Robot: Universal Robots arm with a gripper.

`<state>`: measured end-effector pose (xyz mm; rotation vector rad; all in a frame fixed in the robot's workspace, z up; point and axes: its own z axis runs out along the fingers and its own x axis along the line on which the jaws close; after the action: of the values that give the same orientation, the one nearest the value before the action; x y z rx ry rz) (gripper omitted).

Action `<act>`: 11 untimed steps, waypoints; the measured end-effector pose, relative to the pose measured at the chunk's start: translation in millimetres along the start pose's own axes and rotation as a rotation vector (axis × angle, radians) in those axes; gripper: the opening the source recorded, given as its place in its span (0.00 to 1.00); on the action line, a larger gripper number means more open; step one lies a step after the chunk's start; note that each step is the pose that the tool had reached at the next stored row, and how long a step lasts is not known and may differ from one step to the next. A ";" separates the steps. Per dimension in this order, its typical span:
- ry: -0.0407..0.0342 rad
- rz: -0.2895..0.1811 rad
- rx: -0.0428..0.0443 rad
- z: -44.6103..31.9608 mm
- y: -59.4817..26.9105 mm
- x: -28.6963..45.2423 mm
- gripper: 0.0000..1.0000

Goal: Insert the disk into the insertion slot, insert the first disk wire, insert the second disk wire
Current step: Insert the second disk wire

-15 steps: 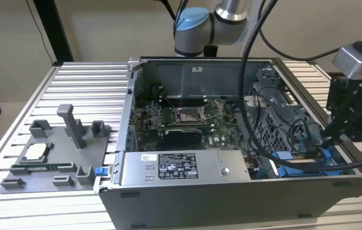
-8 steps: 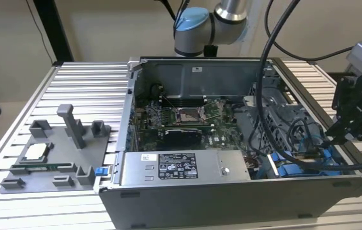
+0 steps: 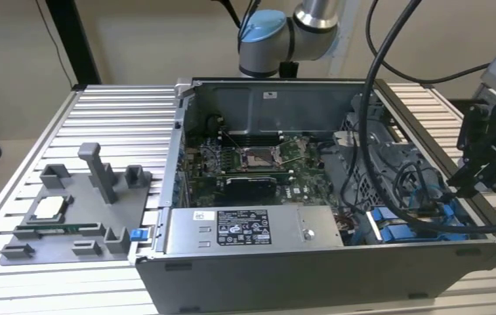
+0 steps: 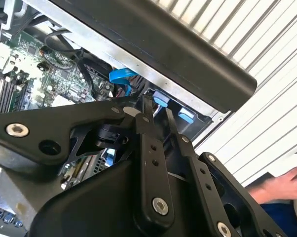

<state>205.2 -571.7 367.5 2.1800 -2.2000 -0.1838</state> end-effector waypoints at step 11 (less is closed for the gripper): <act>-0.0185 -0.002 -0.0064 -0.6 -0.2 11.6 1.00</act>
<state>205.4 -583.3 367.5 2.1868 -2.2032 -0.2116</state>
